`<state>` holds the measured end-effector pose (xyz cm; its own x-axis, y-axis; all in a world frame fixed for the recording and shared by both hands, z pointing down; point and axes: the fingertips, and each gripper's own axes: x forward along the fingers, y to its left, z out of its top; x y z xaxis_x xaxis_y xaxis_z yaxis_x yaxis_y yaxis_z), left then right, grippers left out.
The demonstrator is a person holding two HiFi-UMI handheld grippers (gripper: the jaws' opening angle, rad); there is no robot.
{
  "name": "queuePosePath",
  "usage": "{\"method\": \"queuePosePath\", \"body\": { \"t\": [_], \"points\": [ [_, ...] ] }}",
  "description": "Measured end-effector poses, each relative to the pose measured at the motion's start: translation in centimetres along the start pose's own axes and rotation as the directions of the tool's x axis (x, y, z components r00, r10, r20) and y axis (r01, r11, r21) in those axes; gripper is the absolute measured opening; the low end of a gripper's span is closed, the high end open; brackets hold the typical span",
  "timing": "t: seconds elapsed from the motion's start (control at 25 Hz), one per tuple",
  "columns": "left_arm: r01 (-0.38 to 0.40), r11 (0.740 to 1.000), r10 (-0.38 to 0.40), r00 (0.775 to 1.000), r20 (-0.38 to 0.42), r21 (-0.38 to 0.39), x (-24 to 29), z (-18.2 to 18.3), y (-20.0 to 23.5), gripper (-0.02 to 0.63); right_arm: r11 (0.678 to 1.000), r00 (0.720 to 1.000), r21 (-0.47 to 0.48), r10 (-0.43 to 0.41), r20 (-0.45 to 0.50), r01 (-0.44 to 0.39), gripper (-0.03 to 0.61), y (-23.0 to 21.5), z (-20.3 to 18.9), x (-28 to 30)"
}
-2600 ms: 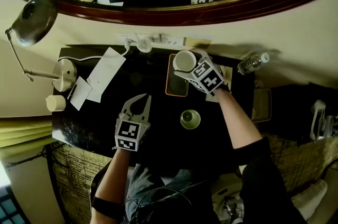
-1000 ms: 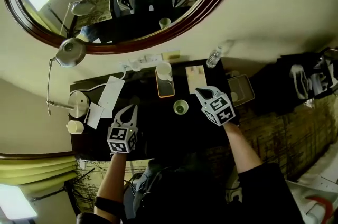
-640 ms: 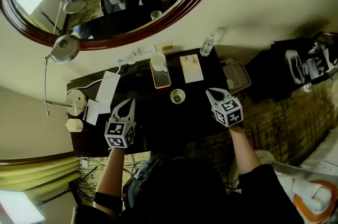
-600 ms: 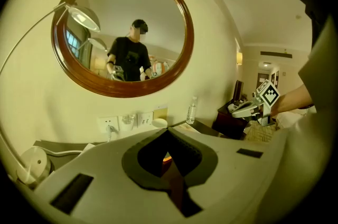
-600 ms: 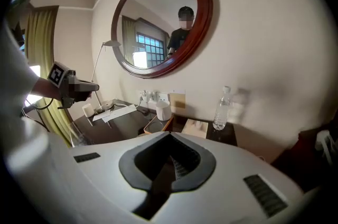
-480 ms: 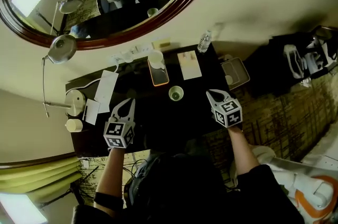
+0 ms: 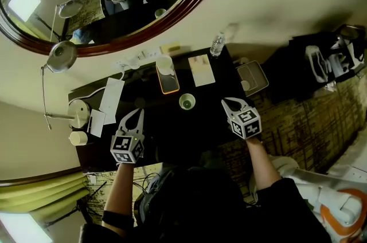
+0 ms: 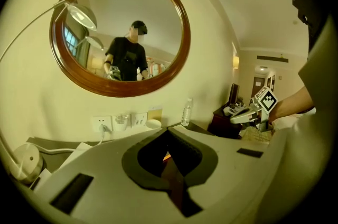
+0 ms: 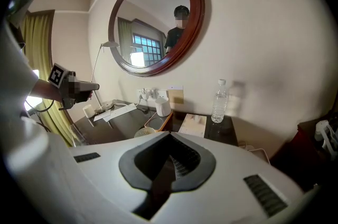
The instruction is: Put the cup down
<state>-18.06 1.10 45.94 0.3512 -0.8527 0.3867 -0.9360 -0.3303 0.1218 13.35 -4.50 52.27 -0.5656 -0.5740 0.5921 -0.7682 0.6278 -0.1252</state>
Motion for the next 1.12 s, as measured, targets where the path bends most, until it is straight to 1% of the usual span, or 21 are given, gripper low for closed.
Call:
{"method": "queuePosePath", "body": {
  "t": [0.16,0.24,0.32,0.36,0.44,0.56,0.6,0.68,0.76,0.88,0.96,1.12],
  "points": [
    [0.024,1.000,-0.024,1.000,-0.009,0.013,0.3,-0.4,-0.6,0.002,1.000,1.000,0.002,0.002,-0.003,-0.002,0.002,-0.6,-0.7,0.1],
    [0.059,0.998,-0.059,0.998,-0.020,0.022,0.7,-0.5,-1.4,0.029,1.000,1.000,0.008,0.003,-0.006,-0.003,0.002,-0.8,-0.9,0.1],
    [0.114,0.993,-0.113,0.993,-0.037,0.036,1.3,-0.5,-2.6,0.105,1.000,1.000,0.019,0.005,-0.009,-0.005,0.002,-0.9,-1.1,-0.1],
    [0.141,0.989,-0.139,0.989,-0.046,0.036,1.8,-0.5,-3.2,0.155,1.000,1.000,0.025,0.006,-0.012,-0.006,0.002,-0.9,-1.2,-0.2],
    [0.193,0.981,-0.191,0.980,-0.064,0.021,2.7,-0.2,-4.8,0.247,0.999,1.000,0.035,0.005,-0.017,-0.004,0.002,-1.2,-1.5,-0.2],
    [0.283,0.959,-0.279,0.954,-0.109,0.027,4.2,-1.0,-7.2,0.391,0.999,1.000,0.052,-0.008,-0.022,0.009,0.002,-1.9,-2.6,-0.5],
    [0.309,0.950,-0.302,0.945,-0.128,0.038,4.8,-1.6,-7.8,0.428,0.998,1.000,0.058,-0.015,-0.024,0.016,0.002,-2.2,-3.0,-0.6],
    [0.343,0.937,-0.329,0.929,-0.169,0.061,6.1,-3.0,-8.8,0.469,0.997,0.999,0.075,-0.023,-0.028,0.026,0.002,-2.2,-3.3,-1.0],
    [0.364,0.928,-0.341,0.917,-0.208,0.082,7.7,-4.2,-9.5,0.514,0.996,0.999,0.088,-0.030,-0.031,0.032,0.002,-2.4,-3.6,-1.0],
    [0.393,0.914,-0.356,0.898,-0.259,0.104,10.4,-6.4,-10.4,0.537,0.993,0.998,0.105,-0.046,-0.038,0.049,0.002,-3.1,-4.8,-1.0],
    [0.409,0.906,-0.366,0.885,-0.286,0.106,12.1,-7.8,-11.1,0.537,0.991,0.997,0.114,-0.060,-0.038,0.064,0.002,-3.6,-5.7,-0.9],
    [0.419,0.902,-0.372,0.877,-0.305,0.106,15.5,-10.4,-12.3,0.537,0.989,0.996,0.128,-0.075,-0.041,0.080,0.003,-4.1,-7.1,-0.5]
  ]
}}
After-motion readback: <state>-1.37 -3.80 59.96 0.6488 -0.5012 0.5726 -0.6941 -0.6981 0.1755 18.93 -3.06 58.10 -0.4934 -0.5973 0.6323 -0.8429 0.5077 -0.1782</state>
